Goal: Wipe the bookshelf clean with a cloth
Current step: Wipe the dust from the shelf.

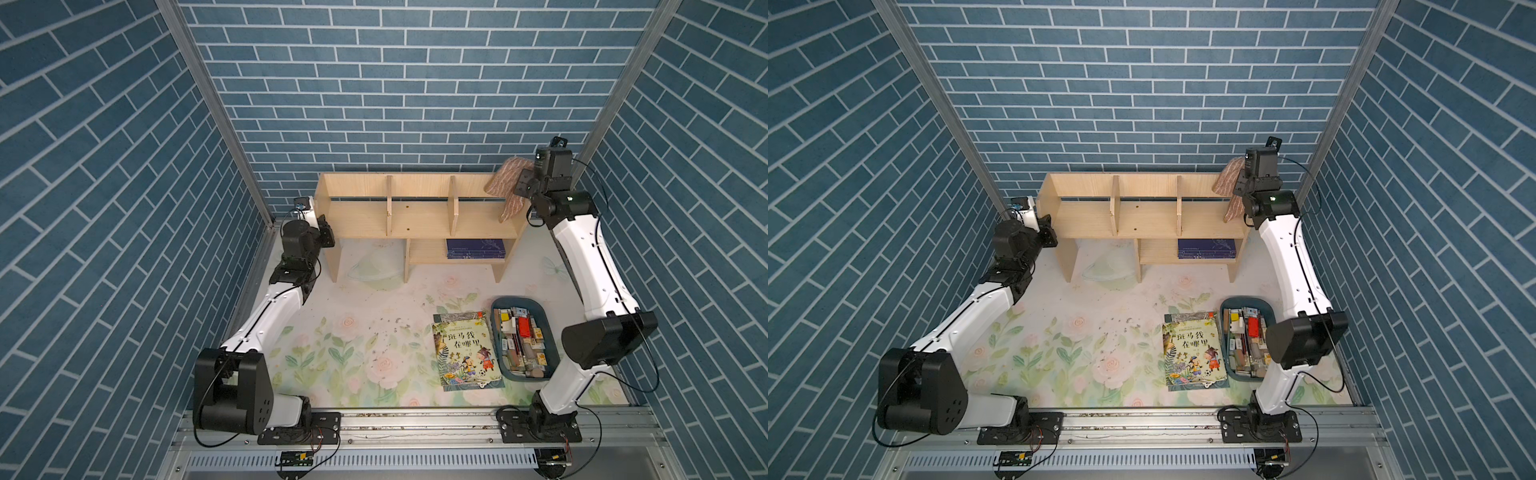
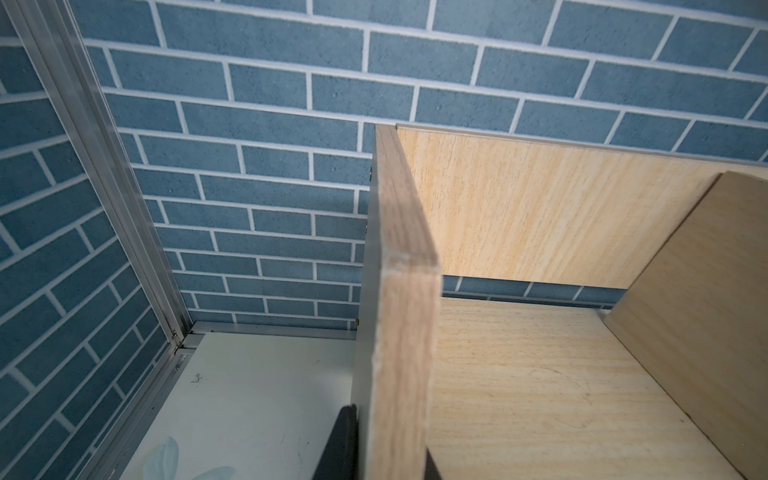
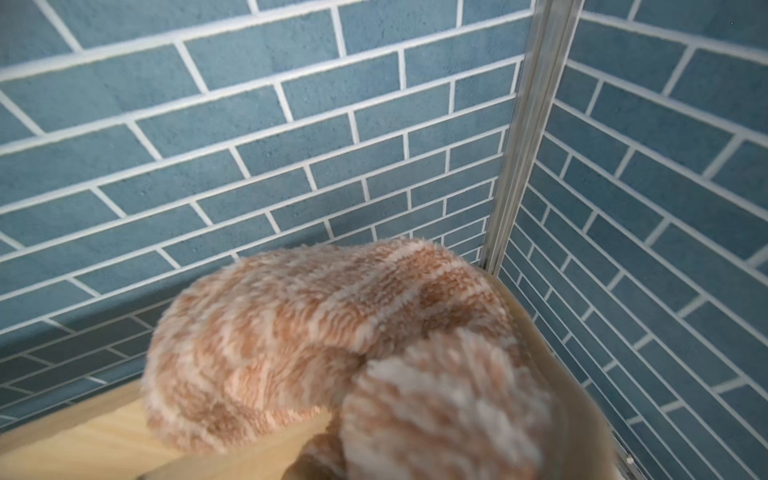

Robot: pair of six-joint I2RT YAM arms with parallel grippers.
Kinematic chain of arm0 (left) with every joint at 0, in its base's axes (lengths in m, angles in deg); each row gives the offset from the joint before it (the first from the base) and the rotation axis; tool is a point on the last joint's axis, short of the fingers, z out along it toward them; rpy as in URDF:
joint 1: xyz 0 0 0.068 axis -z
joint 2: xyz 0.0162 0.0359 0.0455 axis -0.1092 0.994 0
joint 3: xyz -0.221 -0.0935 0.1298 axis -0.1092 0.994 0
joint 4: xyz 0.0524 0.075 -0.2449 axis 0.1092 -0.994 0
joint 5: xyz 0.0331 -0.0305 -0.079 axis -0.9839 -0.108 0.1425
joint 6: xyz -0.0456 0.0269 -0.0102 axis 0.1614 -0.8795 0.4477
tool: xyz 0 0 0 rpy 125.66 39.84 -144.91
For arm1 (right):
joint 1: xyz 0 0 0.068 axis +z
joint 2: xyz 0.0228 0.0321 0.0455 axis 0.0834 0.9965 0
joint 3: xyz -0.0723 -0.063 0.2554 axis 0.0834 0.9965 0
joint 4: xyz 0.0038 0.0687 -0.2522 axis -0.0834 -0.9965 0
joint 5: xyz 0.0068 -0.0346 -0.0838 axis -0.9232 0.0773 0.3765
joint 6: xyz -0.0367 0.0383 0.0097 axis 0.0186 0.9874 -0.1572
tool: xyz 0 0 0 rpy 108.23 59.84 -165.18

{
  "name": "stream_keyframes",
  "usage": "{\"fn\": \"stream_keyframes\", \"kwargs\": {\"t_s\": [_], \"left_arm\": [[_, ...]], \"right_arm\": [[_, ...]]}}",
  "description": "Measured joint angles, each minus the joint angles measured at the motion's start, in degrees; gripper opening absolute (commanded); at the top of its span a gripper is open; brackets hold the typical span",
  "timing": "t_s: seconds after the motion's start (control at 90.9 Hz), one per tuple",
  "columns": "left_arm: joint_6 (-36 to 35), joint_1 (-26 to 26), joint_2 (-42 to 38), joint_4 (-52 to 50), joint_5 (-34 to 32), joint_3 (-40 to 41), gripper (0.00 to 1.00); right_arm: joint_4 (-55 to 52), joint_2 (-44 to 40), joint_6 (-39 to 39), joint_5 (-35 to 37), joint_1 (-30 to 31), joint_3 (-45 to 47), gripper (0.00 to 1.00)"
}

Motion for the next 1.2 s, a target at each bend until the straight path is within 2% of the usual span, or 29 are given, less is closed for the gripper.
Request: {"fn": "stream_keyframes", "kwargs": {"t_s": [0.198,0.308,0.473,0.671,0.704,0.737,0.77,0.946,1.078,1.133,1.199], "left_arm": [[-0.11,0.02,0.0,-0.37,-0.07,-0.22,0.0],[-0.11,0.09,0.0,-0.55,-0.11,-0.28,0.0],[-0.13,0.11,0.0,-0.59,-0.17,-0.31,0.0],[-0.11,0.11,0.0,-0.59,-0.2,-0.31,0.0],[-0.11,0.13,0.0,-0.59,-0.17,-0.31,0.0],[-0.11,0.11,0.0,-0.59,-0.17,-0.31,0.0],[-0.11,0.13,0.0,-0.57,-0.17,-0.31,0.0],[-0.13,0.11,0.0,-0.59,-0.15,-0.31,0.0],[-0.13,0.13,0.0,-0.59,-0.15,-0.31,0.0],[-0.13,0.11,0.0,-0.59,-0.15,-0.31,0.0],[-0.11,0.13,0.0,-0.59,-0.15,-0.31,0.0]], "right_arm": [[3.08,-11.78,0.63,0.17,1.16,17.35,0.0],[3.43,-15.1,0.94,0.0,2.36,22.45,0.0],[4.28,-13.22,0.17,-0.57,6.62,22.91,0.0],[4.39,-4.11,-0.59,-1.53,9.38,16.15,0.0],[4.31,-2.29,-0.59,-1.6,9.35,14.36,0.05],[4.31,-0.46,-0.52,-1.75,9.31,12.63,0.18],[4.31,0.92,-0.61,-2.03,9.31,11.39,0.27],[3.58,4.28,-1.38,-2.43,9.31,9.9,0.61],[3.63,1.92,-1.22,-0.81,9.31,13.92,0.76],[3.74,0.04,-1.2,0.02,9.31,16.52,0.78],[3.78,-2.25,-1.2,0.83,9.31,19.47,0.76]]}}
